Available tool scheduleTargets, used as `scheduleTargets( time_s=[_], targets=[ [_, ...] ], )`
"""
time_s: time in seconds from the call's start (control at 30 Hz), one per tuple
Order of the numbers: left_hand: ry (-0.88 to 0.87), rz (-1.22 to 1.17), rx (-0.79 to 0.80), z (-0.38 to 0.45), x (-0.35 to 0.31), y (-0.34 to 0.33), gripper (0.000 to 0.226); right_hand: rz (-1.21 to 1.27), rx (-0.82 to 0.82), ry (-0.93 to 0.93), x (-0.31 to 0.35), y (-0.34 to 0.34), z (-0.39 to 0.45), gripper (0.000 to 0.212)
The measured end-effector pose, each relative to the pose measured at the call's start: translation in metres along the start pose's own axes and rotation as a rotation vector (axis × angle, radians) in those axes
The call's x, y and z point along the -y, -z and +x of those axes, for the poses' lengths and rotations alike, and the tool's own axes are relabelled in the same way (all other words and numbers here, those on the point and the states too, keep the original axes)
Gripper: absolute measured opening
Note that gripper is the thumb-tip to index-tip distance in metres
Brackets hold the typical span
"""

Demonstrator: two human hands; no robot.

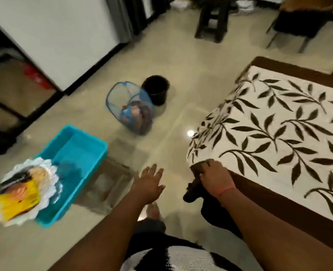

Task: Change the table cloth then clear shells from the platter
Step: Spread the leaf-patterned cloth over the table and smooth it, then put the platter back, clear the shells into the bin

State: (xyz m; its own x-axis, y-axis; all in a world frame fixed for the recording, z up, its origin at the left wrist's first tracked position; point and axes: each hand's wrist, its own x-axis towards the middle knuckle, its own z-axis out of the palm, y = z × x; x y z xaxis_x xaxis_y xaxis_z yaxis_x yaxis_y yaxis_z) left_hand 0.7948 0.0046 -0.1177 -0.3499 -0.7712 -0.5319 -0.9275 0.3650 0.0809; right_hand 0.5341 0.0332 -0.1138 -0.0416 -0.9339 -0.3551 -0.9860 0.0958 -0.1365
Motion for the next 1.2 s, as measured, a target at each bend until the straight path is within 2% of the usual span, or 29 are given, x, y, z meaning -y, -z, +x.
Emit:
scheduleTargets(
  time_s=[0.27,0.47,0.7,0.83,0.97,1.2],
  targets=[
    [0.434,-0.269,-0.078,-0.121,0.103,-0.058,0.071,-0.155,0.124,0.376,0.135,-0.019,0.001,0.048],
    [0.594,-0.449,-0.095,-0.188,0.169,-0.105,0.068,-0.255,0.226,0.460,0.238,-0.033,0.006,0.052],
    [0.723,-0.447,-0.083,-0.252,0.297,-0.141,0.072,-0.190,0.288,0.544,0.398,-0.062,0.012,0.057],
    [0.790,-0.452,-0.108,-0.269,0.362,-0.150,0.072,-0.181,0.335,0.559,0.468,-0.066,0.025,0.054],
    [0.860,-0.576,-0.169,-0.259,0.412,-0.156,0.071,-0.170,0.381,0.583,0.517,-0.072,0.057,0.055],
    [1.091,-1.000,-0.305,-0.206,0.494,-0.159,0.065,0.126,0.562,0.339,0.586,-0.105,0.155,0.055]
  ],
)
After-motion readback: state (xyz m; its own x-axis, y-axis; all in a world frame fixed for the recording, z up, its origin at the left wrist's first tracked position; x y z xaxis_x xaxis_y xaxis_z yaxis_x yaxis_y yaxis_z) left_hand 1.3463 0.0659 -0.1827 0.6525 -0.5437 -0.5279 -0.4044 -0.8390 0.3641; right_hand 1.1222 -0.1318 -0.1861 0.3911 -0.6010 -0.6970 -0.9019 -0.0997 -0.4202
